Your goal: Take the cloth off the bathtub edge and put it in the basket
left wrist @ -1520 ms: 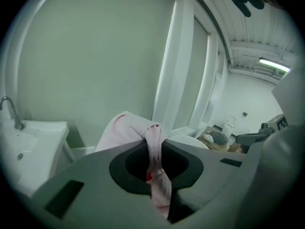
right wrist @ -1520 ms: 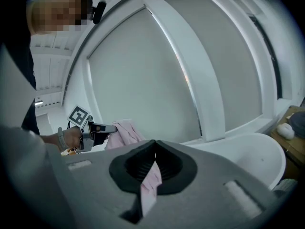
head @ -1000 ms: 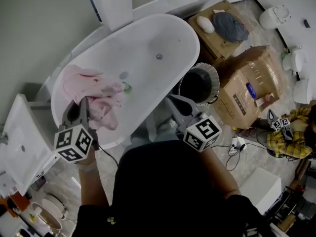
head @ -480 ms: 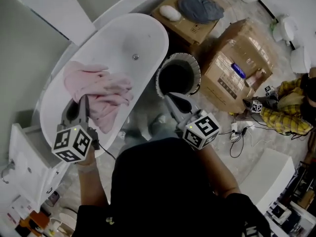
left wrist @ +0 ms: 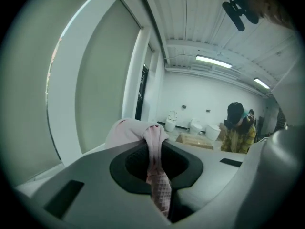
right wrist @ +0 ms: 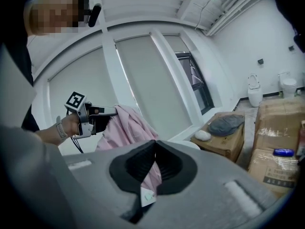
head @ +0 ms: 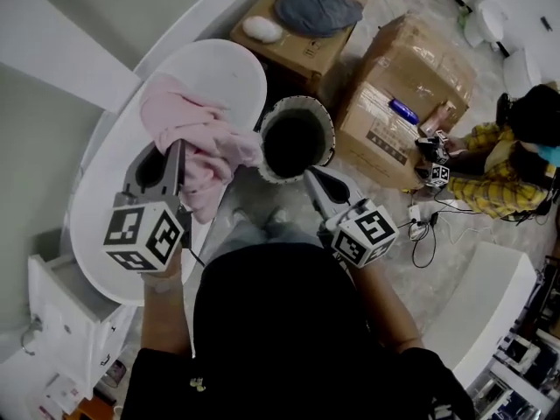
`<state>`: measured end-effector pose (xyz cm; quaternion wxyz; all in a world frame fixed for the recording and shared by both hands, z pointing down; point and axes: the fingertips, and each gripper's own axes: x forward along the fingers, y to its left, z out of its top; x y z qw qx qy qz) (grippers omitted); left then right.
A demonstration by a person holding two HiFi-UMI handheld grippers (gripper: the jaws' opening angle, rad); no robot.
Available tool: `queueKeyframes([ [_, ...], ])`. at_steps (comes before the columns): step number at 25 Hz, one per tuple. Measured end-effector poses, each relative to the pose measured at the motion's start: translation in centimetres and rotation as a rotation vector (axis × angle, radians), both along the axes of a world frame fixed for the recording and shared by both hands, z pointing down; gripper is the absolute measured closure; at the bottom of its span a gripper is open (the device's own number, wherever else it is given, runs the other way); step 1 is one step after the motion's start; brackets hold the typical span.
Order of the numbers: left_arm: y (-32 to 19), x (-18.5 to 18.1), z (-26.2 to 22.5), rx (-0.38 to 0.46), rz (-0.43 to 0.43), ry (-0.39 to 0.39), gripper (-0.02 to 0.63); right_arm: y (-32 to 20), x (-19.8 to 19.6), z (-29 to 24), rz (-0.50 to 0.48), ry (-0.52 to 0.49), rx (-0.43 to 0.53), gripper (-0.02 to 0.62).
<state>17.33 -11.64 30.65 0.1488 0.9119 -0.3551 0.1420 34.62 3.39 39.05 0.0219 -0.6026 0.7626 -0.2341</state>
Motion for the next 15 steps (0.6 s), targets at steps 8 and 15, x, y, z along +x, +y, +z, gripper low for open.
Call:
queueKeyframes([
  [8,-1.0,9.4,-1.5,0.007,0.204,0.054,0.551,0.4,3.8,0.0,0.136,0.008,-0.020,0.598],
  [15,-2.0,16.5,-1.4,-0.014,0.387,0.106,0.551,-1.2,6.3,0.2,0.249,0.023,-0.050,0.598],
])
